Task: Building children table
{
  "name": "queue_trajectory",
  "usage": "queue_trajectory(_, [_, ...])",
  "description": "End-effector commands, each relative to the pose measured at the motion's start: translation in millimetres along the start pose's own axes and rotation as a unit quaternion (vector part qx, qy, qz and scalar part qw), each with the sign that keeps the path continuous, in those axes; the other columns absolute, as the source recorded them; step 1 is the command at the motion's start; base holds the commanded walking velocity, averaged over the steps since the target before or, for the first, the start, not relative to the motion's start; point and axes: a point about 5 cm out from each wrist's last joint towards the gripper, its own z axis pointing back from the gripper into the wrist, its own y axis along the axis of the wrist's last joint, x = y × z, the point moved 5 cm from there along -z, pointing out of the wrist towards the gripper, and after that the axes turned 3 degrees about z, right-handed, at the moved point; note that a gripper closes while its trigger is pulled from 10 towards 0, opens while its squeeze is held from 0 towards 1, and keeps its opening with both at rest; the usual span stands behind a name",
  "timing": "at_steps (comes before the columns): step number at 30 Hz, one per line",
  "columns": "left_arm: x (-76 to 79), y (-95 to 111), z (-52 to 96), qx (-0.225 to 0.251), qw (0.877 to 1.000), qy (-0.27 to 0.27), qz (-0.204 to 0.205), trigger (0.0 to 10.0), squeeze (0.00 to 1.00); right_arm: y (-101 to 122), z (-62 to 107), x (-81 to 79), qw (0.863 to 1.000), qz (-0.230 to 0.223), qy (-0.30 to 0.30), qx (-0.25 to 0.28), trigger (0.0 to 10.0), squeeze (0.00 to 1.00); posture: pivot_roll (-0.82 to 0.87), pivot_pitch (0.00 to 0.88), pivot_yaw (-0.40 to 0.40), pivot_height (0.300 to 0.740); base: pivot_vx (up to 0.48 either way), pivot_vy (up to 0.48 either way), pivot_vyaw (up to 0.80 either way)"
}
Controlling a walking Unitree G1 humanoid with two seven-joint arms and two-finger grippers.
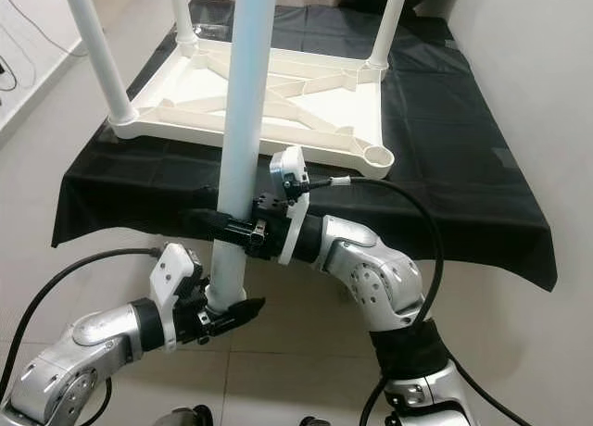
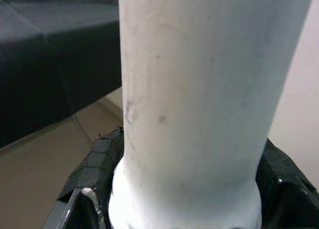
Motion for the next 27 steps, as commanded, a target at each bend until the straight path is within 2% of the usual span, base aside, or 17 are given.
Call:
queue_trajectory(1, [10.0, -5.0, -1.4, -0.011, 1.0, -0.024, 0.005, 10.0, 0.0, -2.3, -2.4, -6.8, 1.0, 0.008, 0.017, -0.006, 10.0, 1.0, 0.08, 0.182, -0.037, 0.74, 0.0, 0.0, 0.0])
queue_trajectory(4, [10.3, -4.7, -1.3, -0.011, 1.0, -0.025, 0.004, 10.0, 0.0, -3.5, -2.4, -6.9, 1.0, 0.006, 0.014, -0.009, 10.0, 1.0, 0.08, 0.181, -0.039, 0.74, 0.0, 0.0, 0.0])
queue_trajectory(5, [11.0, -4.7, -0.7, -0.011, 1.0, -0.026, 0.004, 10.0, 0.0, -5.1, -2.7, -7.9, 1.0, 0.007, 0.016, -0.014, 10.0, 0.4, 0.08, 0.181, -0.037, 0.74, 0.0, 0.0, 0.0])
queue_trajectory(6, [11.0, -4.7, -0.7, -0.011, 1.0, -0.026, 0.004, 10.0, 0.0, -5.1, -2.7, -7.9, 1.0, 0.007, 0.016, -0.014, 10.0, 0.4, 0.08, 0.181, -0.037, 0.74, 0.0, 0.0, 0.0])
queue_trajectory(7, [11.5, -5.3, -0.1, -0.013, 1.0, -0.027, 0.004, 10.0, 0.0, -5.6, -2.6, -8.3, 1.0, 0.007, 0.017, -0.015, 10.0, 0.0, 0.08, 0.179, -0.038, 0.74, 0.0, 0.0, 0.0])
queue_trajectory(19, [15.4, -8.8, 2.7, -0.021, 0.999, -0.039, 0.005, 10.0, 0.0, -9.6, -4.9, -11.8, 0.999, 0.008, 0.024, -0.025, 10.0, 0.0, 0.08, 0.171, -0.035, 0.74, 0.0, 0.0, 0.0])
queue_trajectory(20, [16.4, -9.5, 2.5, -0.022, 0.999, -0.042, 0.005, 10.0, 0.0, -9.7, -5.0, -12.2, 0.999, 0.008, 0.024, -0.023, 0.0, 0.0, 0.08, 0.17, -0.037, 0.74, 0.0, 0.0, 0.0])
queue_trajectory(27, [16.0, -10.1, 2.7, -0.023, 0.999, -0.043, 0.005, 10.0, 0.0, -9.4, -5.2, -12.2, 1.0, 0.004, 0.023, -0.02, 0.0, 0.0, 0.08, 0.168, -0.036, 0.74, 0.0, 0.0, 0.0])
